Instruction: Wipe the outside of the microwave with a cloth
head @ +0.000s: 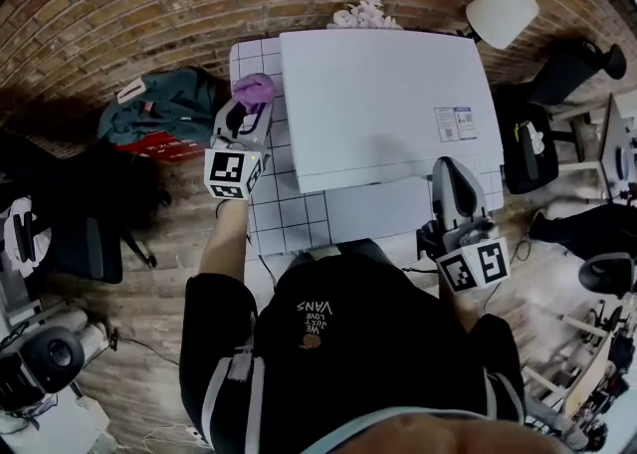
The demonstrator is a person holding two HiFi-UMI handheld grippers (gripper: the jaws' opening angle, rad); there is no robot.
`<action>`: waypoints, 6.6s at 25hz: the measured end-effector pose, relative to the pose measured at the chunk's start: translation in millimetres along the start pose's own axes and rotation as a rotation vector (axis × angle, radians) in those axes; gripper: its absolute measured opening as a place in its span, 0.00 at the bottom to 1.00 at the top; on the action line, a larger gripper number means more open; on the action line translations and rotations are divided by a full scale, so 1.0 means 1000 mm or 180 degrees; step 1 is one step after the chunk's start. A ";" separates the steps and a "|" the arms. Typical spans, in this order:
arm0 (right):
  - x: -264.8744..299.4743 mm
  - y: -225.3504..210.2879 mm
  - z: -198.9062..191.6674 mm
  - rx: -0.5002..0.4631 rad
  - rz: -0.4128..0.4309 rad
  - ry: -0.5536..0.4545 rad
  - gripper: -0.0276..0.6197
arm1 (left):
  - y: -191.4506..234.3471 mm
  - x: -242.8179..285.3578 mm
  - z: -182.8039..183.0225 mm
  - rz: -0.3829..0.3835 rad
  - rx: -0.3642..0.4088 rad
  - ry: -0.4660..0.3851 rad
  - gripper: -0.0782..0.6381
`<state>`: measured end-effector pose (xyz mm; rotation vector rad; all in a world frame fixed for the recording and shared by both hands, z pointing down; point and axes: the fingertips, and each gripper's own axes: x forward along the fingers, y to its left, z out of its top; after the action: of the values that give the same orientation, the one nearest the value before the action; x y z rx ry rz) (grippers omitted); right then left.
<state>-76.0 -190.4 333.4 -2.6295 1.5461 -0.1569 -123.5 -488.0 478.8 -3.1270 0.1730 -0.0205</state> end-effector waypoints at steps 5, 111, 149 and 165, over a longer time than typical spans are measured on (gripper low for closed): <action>0.001 0.031 -0.012 0.0043 0.0149 0.0026 0.04 | -0.050 -0.063 -0.028 -0.0132 -0.0071 0.0127 0.30; -0.030 -0.021 -0.014 0.0210 -0.0455 -0.0145 0.04 | 0.005 -0.030 -0.050 0.0075 -0.0489 0.0344 0.30; -0.306 -0.265 -0.021 0.0408 -0.0255 -0.0453 0.04 | -0.484 -0.030 0.046 -0.0466 -0.0216 0.0083 0.30; -0.245 -0.404 0.000 0.0364 0.0145 -0.0214 0.04 | -0.585 0.140 0.048 -0.0530 -0.0386 0.0085 0.30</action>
<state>155.2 220.0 373.5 -2.4843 1.5263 -0.1474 81.0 78.1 439.0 -3.2538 -0.0898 -0.0550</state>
